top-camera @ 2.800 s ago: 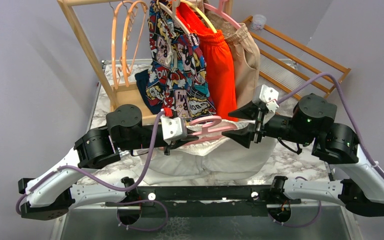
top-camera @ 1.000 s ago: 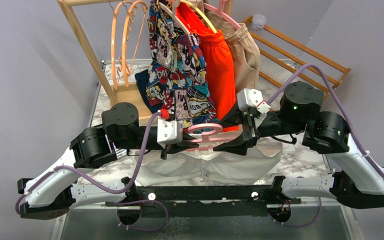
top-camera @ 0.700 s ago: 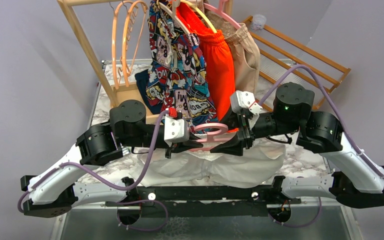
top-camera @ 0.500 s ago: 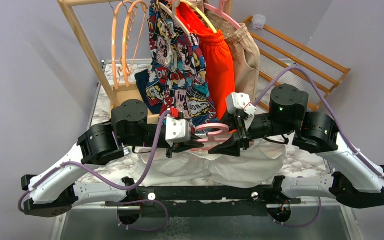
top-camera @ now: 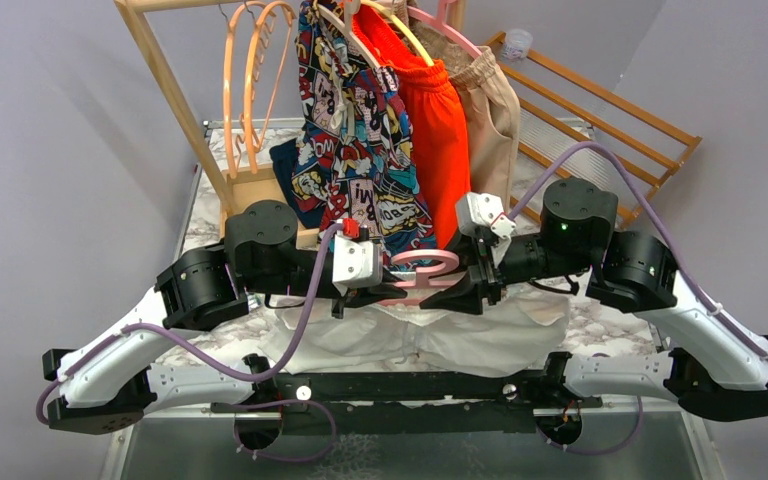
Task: Place the shorts on the hanger
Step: Hang the shorts on the hanger.
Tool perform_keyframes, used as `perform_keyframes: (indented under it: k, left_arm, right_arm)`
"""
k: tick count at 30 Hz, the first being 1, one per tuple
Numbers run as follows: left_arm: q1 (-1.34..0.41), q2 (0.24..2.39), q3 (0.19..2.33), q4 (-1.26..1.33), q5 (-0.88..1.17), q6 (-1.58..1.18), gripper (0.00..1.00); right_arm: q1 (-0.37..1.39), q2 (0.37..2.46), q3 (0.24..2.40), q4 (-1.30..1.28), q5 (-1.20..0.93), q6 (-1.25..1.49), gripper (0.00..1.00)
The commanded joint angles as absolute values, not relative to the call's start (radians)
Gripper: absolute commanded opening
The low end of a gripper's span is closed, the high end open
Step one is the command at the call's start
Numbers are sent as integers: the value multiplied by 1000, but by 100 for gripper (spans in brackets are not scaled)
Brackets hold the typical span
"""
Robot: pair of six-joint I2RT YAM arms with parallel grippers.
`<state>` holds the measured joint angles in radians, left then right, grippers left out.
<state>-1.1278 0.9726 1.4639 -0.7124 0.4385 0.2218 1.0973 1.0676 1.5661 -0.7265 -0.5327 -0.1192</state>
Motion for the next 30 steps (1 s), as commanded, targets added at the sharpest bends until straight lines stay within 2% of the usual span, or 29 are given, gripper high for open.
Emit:
perform_keyframes:
  k: [1,7,11,14,16,17,18,26,27,29,30]
  left_arm:
    - [-1129,946,1466,-637,467,220,0]
    - [-1129,952,1475,-635,476,219,0]
    - [-1128,951,1473,-635,476,218,0]
    - [-1129,949,1470,-635,473,217,0]
    - [-1129,946,1470,-636,469,219,0]
    - [-1129,946,1470,-635,466,219,0]
    - [-1129,944,1469,-635,465,220,0]
    - [-1128,943,1464,-634,444,229,0]
    - [-1128,941,1463,-635,429,227,4]
    - [-1129,931,1459,-634,397,228,49]
    - [-1129,923,1458,-634,376,226,66]
  right_arm:
    - [1092,1046,1544,-709,-509,-109,45]
    - [1093,1056,1544,-688,-515,-104,40]
    - [1093,1071,1553,-682,-523,-99,25]
    - [1093,1084,1556,-691,-526,-99,20]
    - [1093,1087,1555,-696,-522,-99,11]
    - [1094,1089,1556,-698,-522,-98,3]
    - [1093,1090,1556,-697,-523,-97,1]
    - [1093,1082,1548,-671,-480,-85,1]
    - [1093,1072,1542,-655,-462,-78,1]
    - [1091,1054,1543,-635,-419,-68,1]
    - [1093,1052,1552,-634,-399,-66,1]
